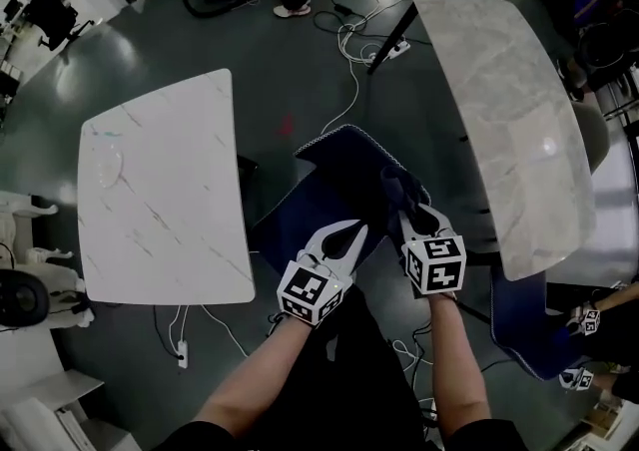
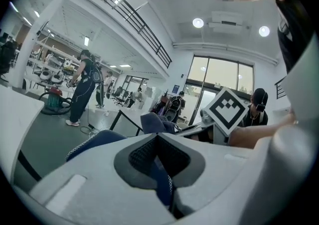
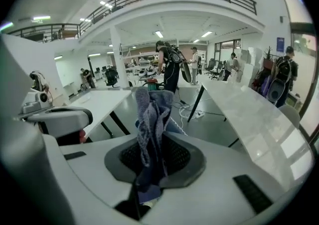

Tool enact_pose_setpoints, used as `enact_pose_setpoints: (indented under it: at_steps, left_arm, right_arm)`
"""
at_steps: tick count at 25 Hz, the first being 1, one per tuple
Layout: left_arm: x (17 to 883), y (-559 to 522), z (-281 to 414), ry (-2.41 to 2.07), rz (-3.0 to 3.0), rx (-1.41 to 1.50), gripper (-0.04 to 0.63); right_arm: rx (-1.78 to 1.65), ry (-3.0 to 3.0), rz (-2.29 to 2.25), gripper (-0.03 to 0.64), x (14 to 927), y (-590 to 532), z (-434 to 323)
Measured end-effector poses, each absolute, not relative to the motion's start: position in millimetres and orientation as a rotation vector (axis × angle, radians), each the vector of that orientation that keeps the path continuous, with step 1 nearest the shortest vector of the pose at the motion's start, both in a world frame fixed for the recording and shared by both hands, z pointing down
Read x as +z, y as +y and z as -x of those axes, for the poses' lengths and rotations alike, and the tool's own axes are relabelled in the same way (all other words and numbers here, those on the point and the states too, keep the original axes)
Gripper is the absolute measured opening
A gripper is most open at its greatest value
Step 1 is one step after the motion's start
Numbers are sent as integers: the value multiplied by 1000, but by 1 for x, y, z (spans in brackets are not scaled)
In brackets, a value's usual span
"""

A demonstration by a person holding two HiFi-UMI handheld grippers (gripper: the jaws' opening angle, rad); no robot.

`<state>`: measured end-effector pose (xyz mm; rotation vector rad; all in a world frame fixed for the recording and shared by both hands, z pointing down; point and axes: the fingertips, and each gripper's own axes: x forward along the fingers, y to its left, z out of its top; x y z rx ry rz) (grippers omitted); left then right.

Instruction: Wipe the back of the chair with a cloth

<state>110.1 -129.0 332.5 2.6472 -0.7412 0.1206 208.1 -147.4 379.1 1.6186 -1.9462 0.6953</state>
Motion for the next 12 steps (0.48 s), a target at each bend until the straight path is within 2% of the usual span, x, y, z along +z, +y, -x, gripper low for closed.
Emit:
enact_pose_setpoints:
  at_steps: [12]
  left_arm:
    - [241, -105, -80, -805, -2675, 111, 8]
  right_arm:
    - [680, -2224, -1610, 75, 289, -109, -166]
